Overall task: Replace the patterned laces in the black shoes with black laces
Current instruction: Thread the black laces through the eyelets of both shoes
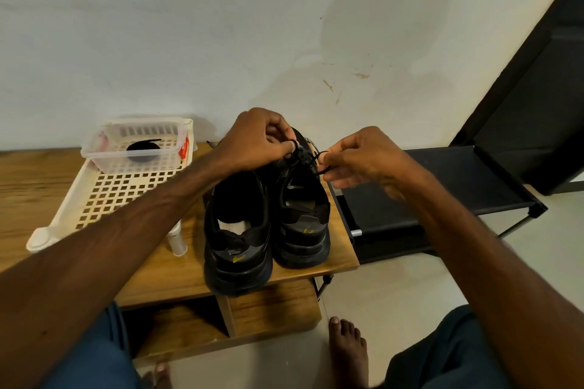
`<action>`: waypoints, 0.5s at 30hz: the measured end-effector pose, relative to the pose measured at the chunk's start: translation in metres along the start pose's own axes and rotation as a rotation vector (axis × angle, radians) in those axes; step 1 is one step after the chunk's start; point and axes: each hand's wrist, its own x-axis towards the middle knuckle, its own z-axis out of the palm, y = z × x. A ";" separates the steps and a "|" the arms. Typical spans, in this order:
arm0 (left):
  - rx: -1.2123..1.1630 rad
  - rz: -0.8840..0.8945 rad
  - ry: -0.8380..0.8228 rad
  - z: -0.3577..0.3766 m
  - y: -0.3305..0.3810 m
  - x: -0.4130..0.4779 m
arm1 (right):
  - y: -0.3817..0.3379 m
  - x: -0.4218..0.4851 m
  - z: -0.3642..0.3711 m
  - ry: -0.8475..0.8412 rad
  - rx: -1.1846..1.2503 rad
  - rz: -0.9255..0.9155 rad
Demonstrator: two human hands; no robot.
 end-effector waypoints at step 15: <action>-0.146 -0.161 -0.093 0.000 0.002 0.001 | 0.001 0.002 0.017 0.054 -0.388 -0.092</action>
